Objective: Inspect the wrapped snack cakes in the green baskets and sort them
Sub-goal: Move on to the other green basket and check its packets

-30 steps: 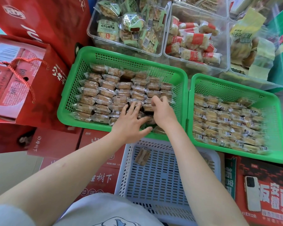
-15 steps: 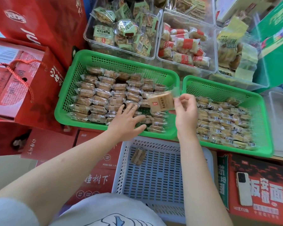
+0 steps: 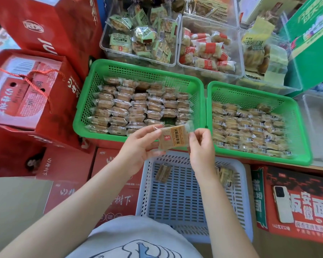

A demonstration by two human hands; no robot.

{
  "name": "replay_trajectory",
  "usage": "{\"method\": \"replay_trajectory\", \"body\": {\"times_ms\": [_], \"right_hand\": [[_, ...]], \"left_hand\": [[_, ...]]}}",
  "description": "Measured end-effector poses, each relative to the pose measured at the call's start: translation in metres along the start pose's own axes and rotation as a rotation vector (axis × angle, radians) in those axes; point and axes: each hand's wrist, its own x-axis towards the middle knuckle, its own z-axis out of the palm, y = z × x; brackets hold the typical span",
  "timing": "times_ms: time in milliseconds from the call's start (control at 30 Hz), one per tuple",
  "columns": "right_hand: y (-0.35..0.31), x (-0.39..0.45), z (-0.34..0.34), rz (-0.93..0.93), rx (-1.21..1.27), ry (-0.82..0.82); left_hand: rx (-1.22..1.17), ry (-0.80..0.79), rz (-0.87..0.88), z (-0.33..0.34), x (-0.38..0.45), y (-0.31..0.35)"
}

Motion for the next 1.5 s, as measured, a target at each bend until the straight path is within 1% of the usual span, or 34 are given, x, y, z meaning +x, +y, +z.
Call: {"method": "replay_trajectory", "body": {"times_ms": [67,133,233,333,400,533,600,667,767,867,967,1033,1133,1200,1267,1333,1400,1500], "right_hand": [[-0.005,-0.009,-0.001,-0.115,-0.035,-0.012],[-0.007,-0.016,-0.002,-0.136,-0.008,-0.037],[-0.009,-0.026,-0.003,-0.024,0.114,-0.06],[-0.019,-0.035,-0.004,0.119,0.371,-0.093],[-0.024,-0.039,-0.005,0.174,0.497,-0.139],[-0.021,-0.044,-0.013,0.216,0.691,-0.336],[-0.021,-0.046,-0.017,0.208,0.754,-0.434],[-0.023,-0.049,-0.02,0.197,0.797,-0.468],[-0.026,-0.051,-0.021,0.205,0.827,-0.462],[-0.027,-0.051,-0.02,0.214,0.812,-0.425],[-0.024,-0.049,-0.015,0.219,0.758,-0.315],[-0.022,-0.047,-0.01,0.25,0.785,-0.23],[-0.021,-0.043,-0.003,0.37,0.917,-0.14],[-0.021,-0.04,0.0,0.446,0.966,-0.102],[-0.023,-0.037,0.002,0.503,0.996,-0.09],[-0.025,-0.033,0.003,0.572,1.038,-0.082],[-0.026,-0.03,0.004,0.624,1.074,-0.09],[-0.022,-0.025,0.003,0.655,1.05,-0.11]], "left_hand": [[-0.042,-0.014,-0.025,-0.005,-0.007,0.0],[-0.063,-0.055,-0.04,-0.009,-0.012,0.0],[-0.072,-0.128,-0.039,-0.014,-0.021,0.001],[-0.065,-0.152,-0.037,-0.016,-0.028,0.0],[-0.074,-0.153,-0.041,-0.017,-0.032,-0.001],[-0.093,-0.168,-0.049,-0.018,-0.039,0.003],[-0.096,-0.197,-0.068,-0.019,-0.041,0.006],[-0.098,-0.229,-0.089,-0.02,-0.042,0.009],[-0.12,-0.228,-0.112,-0.022,-0.043,0.012],[-0.12,-0.189,-0.083,-0.022,-0.042,0.012],[-0.116,-0.09,-0.034,-0.017,-0.042,0.01],[-0.076,-0.008,0.003,-0.012,-0.041,0.009],[0.075,0.092,0.082,-0.006,-0.04,0.007],[0.222,0.088,0.16,-0.005,-0.039,0.006],[0.48,0.093,0.283,-0.004,-0.038,0.007],[0.706,0.17,0.424,-0.005,-0.036,0.006],[0.739,0.245,0.482,-0.006,-0.031,0.006],[0.737,0.267,0.463,-0.01,-0.021,0.006]]}}
